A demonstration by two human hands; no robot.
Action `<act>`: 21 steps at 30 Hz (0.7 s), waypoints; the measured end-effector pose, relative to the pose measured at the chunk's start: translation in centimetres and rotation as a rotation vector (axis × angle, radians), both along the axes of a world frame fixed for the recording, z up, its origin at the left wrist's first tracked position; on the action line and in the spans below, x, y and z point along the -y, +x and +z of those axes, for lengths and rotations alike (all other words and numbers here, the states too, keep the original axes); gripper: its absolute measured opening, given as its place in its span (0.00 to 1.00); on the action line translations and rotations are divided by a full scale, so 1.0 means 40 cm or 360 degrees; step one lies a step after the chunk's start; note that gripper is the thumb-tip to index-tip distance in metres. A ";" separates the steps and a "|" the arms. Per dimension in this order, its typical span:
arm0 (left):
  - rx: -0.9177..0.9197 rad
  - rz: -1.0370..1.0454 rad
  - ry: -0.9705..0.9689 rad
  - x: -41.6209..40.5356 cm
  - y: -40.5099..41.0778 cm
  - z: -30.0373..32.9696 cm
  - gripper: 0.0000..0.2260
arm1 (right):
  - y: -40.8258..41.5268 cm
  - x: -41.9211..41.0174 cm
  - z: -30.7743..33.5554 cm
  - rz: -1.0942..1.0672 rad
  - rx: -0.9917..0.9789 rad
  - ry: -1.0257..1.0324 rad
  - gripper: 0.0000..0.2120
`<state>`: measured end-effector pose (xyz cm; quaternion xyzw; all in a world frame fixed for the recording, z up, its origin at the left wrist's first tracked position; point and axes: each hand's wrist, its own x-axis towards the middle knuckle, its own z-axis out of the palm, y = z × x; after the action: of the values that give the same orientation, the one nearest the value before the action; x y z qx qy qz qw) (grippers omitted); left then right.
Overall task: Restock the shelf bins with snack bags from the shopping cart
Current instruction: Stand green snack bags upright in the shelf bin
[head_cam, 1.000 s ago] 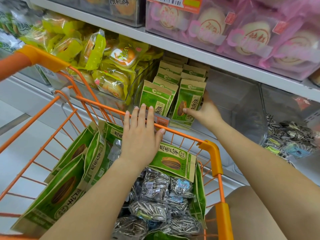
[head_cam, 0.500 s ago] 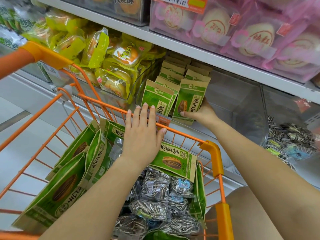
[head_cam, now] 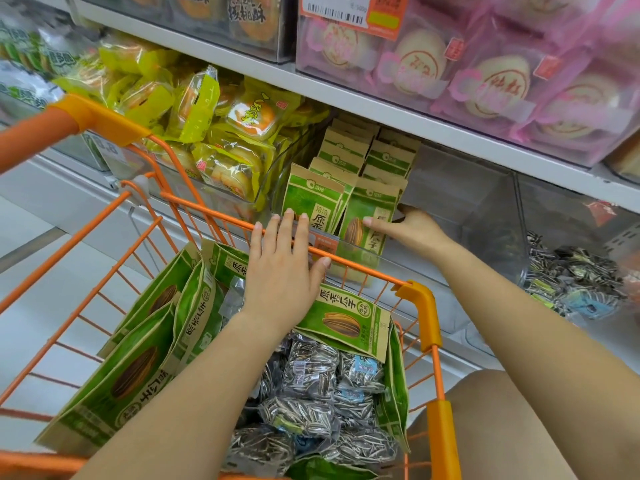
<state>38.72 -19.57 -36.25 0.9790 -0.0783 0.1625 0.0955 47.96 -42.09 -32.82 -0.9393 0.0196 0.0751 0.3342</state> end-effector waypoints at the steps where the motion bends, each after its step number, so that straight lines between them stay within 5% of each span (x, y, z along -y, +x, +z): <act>1: -0.0020 -0.0006 -0.0009 -0.001 -0.002 0.003 0.32 | -0.013 0.006 0.018 -0.0047 -0.0037 -0.0080 0.40; 3: -0.0076 -0.0025 -0.0020 -0.002 -0.007 0.013 0.33 | -0.048 0.012 0.051 -0.0214 0.0069 -0.0226 0.41; 5: -0.0153 -0.0052 -0.0056 -0.004 -0.008 0.023 0.32 | -0.118 0.005 0.077 -0.0335 0.0518 -0.0211 0.30; 7: -0.0214 -0.0083 -0.0196 -0.011 -0.006 0.042 0.29 | -0.216 -0.027 0.092 -0.0178 0.0975 -0.0098 0.16; 9: -0.0199 -0.0052 -0.0476 -0.023 -0.009 0.082 0.25 | -0.309 -0.074 0.087 0.0182 0.1086 -0.0286 0.10; 13: -0.0158 0.0121 -0.0785 -0.077 -0.045 0.197 0.16 | -0.378 -0.154 0.018 0.0790 0.0417 -0.1076 0.27; 16: -0.0231 0.0268 -0.0784 -0.173 -0.097 0.245 0.11 | -0.379 -0.182 -0.020 0.0864 0.0108 -0.1145 0.40; 21: -0.0455 0.0426 -0.0575 -0.331 -0.186 0.248 0.10 | -0.368 -0.193 -0.028 0.0841 0.0115 -0.1139 0.43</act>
<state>31.27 -6.32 -26.35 0.9606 0.0966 0.0450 0.2565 33.22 -34.38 -33.92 -0.9706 -0.2082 0.1135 -0.0421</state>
